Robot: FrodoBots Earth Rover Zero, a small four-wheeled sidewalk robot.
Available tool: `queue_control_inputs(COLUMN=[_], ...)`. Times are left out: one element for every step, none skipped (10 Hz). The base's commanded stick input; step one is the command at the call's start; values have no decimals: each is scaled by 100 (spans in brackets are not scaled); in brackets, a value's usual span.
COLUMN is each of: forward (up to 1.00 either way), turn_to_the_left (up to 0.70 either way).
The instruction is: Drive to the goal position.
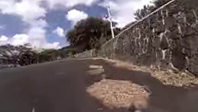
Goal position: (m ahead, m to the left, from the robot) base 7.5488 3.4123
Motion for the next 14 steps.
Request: queue_control_inputs(forward=[50,50,50,50,50,50,50,50,50,50,50,50,50,50], turn_to_the_left=[0,0,0,0,0,0,0,0,0,0,0,0,0,0])
